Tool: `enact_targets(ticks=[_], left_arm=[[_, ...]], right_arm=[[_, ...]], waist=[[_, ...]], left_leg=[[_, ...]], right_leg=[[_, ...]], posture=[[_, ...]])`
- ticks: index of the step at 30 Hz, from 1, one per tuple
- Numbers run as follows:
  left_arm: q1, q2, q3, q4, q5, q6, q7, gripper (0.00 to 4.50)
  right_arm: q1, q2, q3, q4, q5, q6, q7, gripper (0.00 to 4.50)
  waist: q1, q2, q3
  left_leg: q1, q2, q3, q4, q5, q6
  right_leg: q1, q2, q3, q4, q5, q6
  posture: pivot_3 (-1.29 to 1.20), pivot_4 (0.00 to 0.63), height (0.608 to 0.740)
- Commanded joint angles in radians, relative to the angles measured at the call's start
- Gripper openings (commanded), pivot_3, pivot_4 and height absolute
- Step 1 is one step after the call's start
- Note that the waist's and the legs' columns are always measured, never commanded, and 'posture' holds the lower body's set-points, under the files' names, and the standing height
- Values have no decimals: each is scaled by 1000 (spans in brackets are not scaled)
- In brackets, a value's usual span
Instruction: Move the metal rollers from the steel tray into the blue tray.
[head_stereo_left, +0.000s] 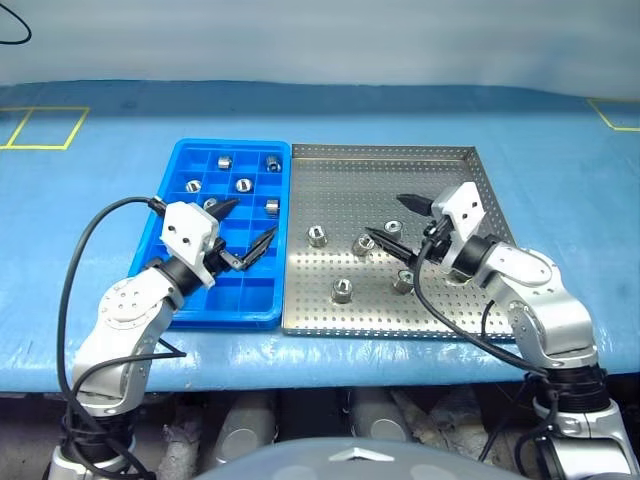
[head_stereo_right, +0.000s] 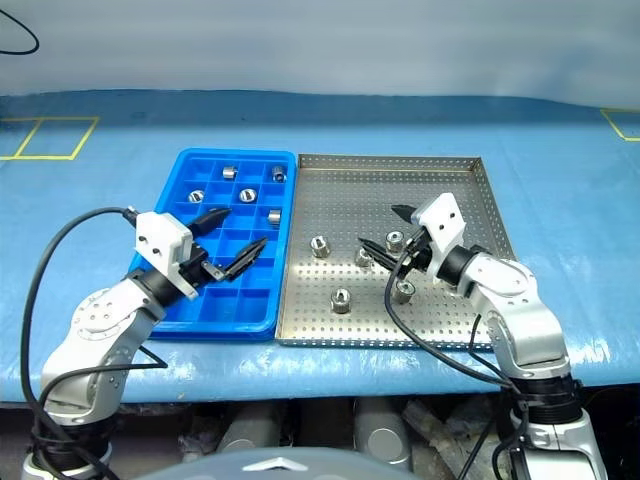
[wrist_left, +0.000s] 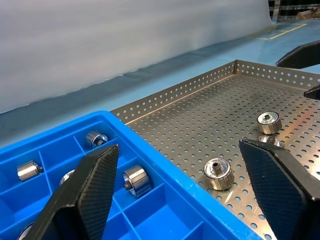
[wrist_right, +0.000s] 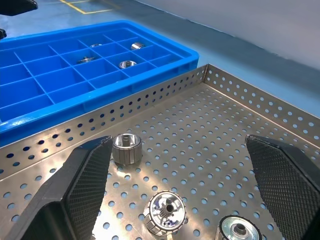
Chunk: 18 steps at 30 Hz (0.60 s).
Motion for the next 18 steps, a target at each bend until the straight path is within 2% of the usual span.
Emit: enact_targets(ticks=[1,18], left_arm=[[2,8,-9,-19,-10,-13,-12,4195],[-23,32,-41,-14,-4,3,-23,4195]], right_arm=[[3,-13,-10,-33,11,-7,13,4481],[-2,1,5,-12,-6,-21,5,4481]], waist=[[0,0,0],[-1,0,0]], left_leg=[[0,0,0,0,0,0],[1,0,1,0,0,0]], right_leg=[[0,0,0,0,0,0],[0,0,1,1,0,0]], posture=[[-88,150,740],[-85,150,740]])
